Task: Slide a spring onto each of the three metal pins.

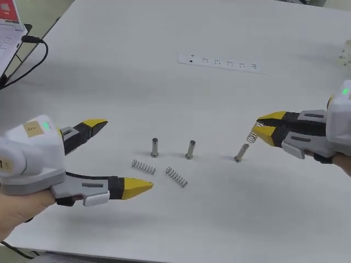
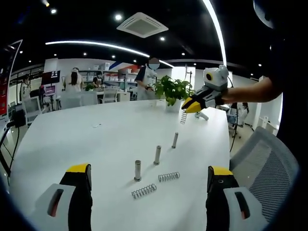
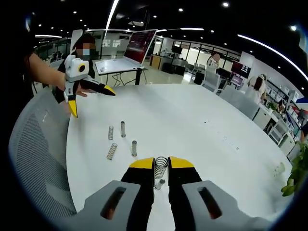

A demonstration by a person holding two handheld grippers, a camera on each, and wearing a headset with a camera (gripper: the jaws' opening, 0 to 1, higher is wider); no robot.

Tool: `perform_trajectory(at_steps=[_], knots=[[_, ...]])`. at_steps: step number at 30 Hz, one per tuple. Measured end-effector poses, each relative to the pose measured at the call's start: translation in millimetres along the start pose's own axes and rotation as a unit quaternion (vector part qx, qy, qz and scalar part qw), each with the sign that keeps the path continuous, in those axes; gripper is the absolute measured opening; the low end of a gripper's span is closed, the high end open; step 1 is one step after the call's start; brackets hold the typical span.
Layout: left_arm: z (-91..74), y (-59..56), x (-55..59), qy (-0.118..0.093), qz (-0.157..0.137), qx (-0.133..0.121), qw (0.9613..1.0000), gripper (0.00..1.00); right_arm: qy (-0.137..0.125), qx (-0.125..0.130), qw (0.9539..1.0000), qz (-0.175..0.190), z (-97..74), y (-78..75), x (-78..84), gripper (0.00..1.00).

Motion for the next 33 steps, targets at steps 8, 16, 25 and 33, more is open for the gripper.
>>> perform_trajectory(at_steps=[8,16,25,33], knots=[[-3.0,1.8,2.3,0.005,-0.003,-0.007,1.0000,0.97,0.012,0.012,0.9998,0.014,6.7,-9.6,7.9,0.08],[-2.7,-1.3,4.5,0.009,-0.004,-0.004,0.9999,0.96,0.023,0.015,0.9992,0.028,12.9,-10.9,17.6,0.08],[-3.2,-0.8,4.7,0.010,-0.004,-0.003,0.9999,0.95,0.029,0.015,0.9991,0.027,18.9,-7.4,23.7,0.08],[-4.0,-2.1,7.2,0.015,-0.006,-0.002,0.9999,0.95,0.032,0.015,0.9990,0.027,22.0,-6.8,25.1,0.08]])
Point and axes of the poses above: the centre of the closed fingertips' face, and the gripper's own axes: z roughly forward along the fingers, y roughly to its left, x roughly out of its underside, the point moved 3 cm from there along -z, roughly backward along the fingers, and after that the axes turned 9 degrees about x, right-handed, at the moved point
